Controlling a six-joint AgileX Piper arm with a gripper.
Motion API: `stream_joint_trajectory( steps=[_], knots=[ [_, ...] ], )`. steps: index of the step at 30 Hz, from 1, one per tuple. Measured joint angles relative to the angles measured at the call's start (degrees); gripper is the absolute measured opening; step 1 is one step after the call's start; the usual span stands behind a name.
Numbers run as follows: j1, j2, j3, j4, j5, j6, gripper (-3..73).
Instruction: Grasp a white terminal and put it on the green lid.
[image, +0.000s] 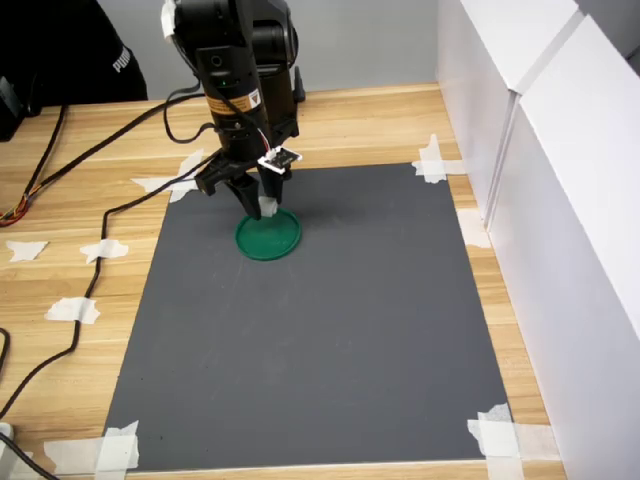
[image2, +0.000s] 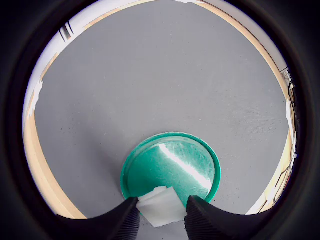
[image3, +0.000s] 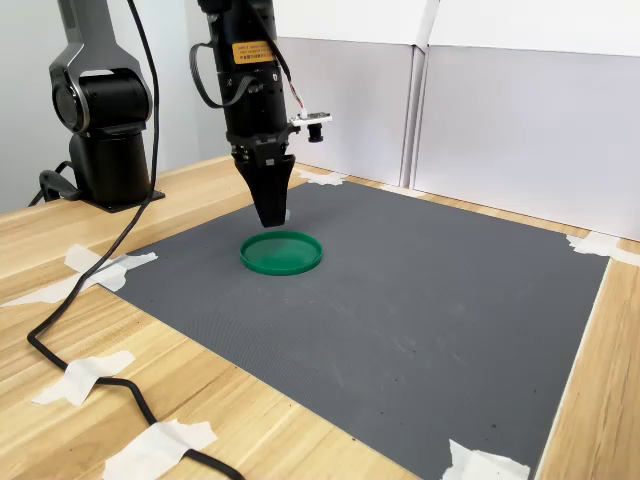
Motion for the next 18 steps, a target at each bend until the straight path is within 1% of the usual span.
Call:
stream_joint_trajectory(
  steps=[8,14,16,18],
  knots=[
    [0.0,2.04,0.0,-0.68,-1.17,-4.62,35.6],
    [0.0,2.22,0.0,-1.17,-2.37,-5.97,35.6],
    [0.0,2.22,0.0,-1.17,-3.1,-5.97,37.0],
    [0.0,2.22,0.0,-1.21,-3.34,-5.97,40.0]
  ],
)
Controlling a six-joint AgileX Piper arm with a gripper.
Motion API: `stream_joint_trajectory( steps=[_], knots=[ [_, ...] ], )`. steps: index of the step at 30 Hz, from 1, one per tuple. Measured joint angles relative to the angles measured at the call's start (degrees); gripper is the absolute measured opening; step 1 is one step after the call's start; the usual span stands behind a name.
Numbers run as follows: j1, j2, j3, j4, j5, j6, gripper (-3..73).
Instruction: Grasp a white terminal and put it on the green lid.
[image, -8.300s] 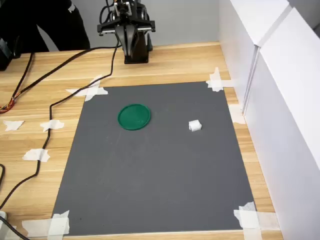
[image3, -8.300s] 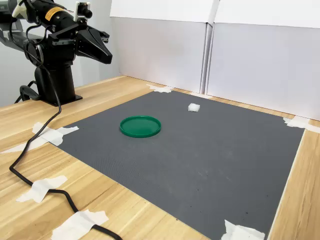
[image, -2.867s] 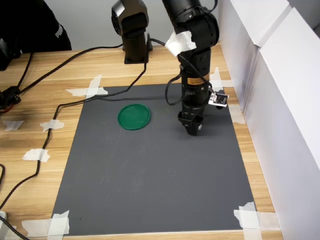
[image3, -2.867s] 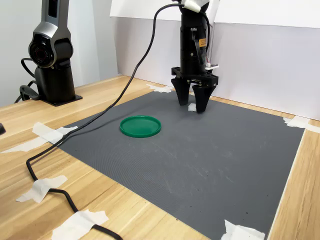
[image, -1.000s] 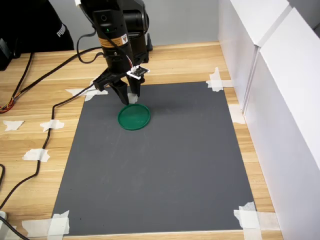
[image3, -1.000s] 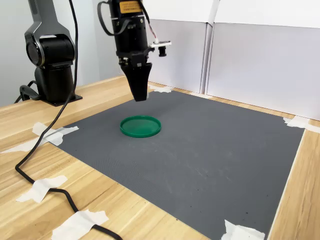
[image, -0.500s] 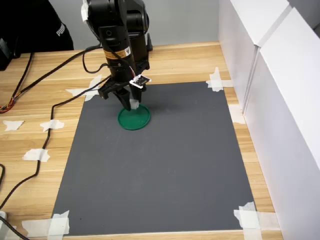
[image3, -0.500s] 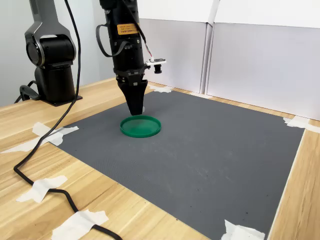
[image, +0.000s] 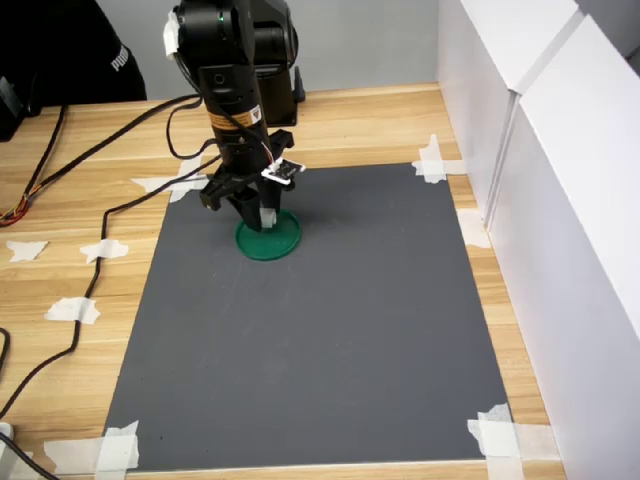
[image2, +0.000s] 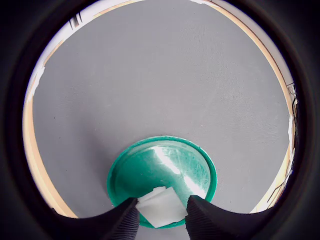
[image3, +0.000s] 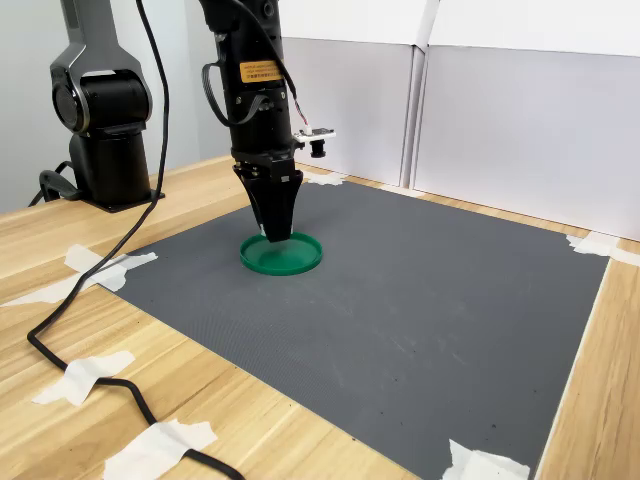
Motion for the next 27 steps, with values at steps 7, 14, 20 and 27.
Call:
stream_joint_trajectory(
  steps=[7,14,20,27],
  knots=[
    [0.0,0.0,0.0,-0.03,-0.78,0.0,48.0],
    [0.0,-0.79,0.0,-0.96,-0.68,0.83,48.5],
    [0.0,-6.13,0.0,-0.21,-1.85,4.23,40.7],
    [0.0,-14.25,0.27,7.55,-3.72,8.94,10.5]
  ],
)
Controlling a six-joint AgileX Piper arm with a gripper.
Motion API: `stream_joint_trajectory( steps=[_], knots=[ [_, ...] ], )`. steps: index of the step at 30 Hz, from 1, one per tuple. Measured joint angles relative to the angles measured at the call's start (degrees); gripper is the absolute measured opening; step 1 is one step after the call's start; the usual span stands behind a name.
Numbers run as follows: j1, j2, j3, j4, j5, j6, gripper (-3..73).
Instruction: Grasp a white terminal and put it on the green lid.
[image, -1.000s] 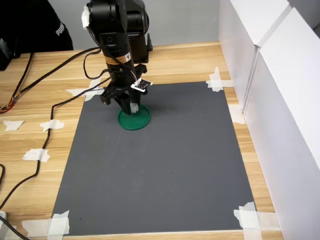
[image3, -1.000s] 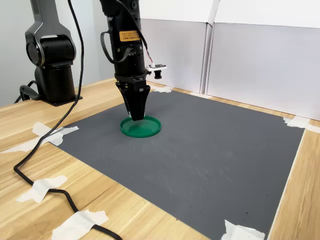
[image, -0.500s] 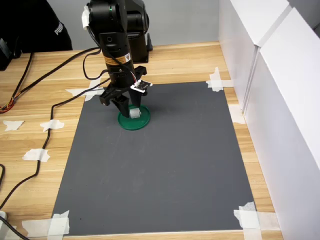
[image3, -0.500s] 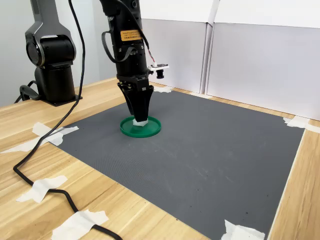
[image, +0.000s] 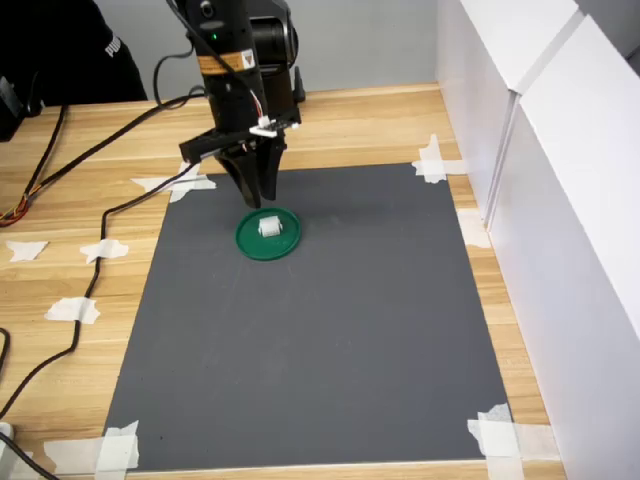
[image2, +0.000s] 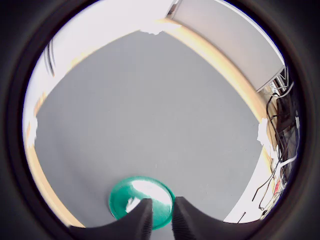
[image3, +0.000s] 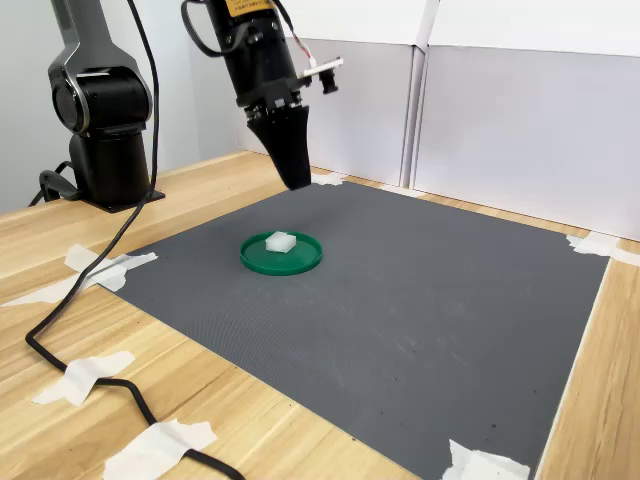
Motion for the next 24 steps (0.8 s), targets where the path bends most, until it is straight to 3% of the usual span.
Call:
stream_joint_trajectory(
  steps=[4,10,15,24],
  knots=[
    [0.0,-6.0,0.45,5.4,-3.31,4.97,0.3],
    [0.0,-15.22,3.77,10.81,-12.2,15.32,-1.5],
    [0.0,-22.94,10.24,11.88,-18.0,23.36,-1.6],
    [0.0,-37.93,22.35,11.88,-18.43,24.8,-1.6]
  ],
)
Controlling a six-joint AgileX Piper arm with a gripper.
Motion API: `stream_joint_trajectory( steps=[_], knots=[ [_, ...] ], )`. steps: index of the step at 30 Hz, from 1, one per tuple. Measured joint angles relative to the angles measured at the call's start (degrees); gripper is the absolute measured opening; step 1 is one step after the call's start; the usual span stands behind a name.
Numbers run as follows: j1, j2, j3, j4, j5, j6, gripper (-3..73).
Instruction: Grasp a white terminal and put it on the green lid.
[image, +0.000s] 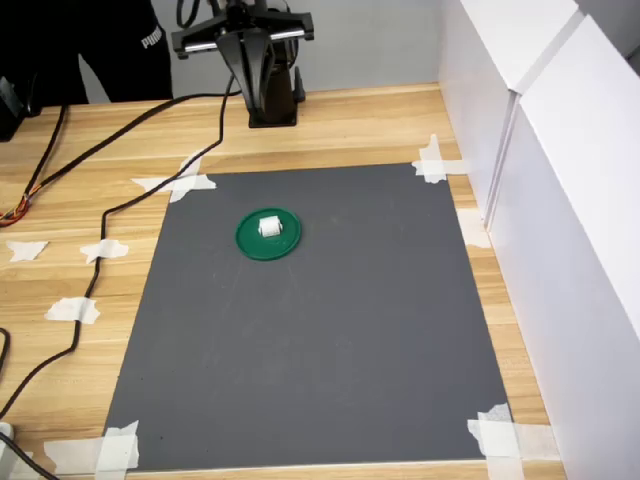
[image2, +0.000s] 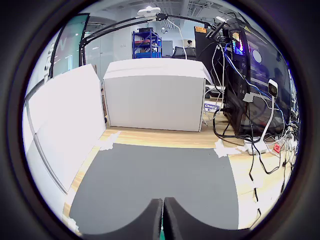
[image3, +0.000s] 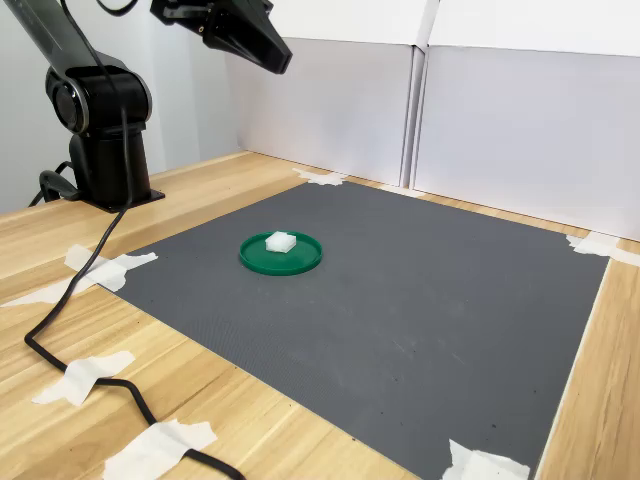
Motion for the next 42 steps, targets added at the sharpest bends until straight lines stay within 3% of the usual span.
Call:
stream_joint_trajectory(
  steps=[4,13,23,42],
  knots=[
    [-1.54,-6.25,3.38,0.14,0.05,0.02,-1.6],
    [-11.81,-16.31,7.61,0.14,-0.01,0.07,-1.6],
    [-8.11,-20.34,10.18,0.19,0.03,0.07,-1.6],
    [-7.99,-27.88,16.17,0.19,0.38,0.26,-1.6]
  ],
)
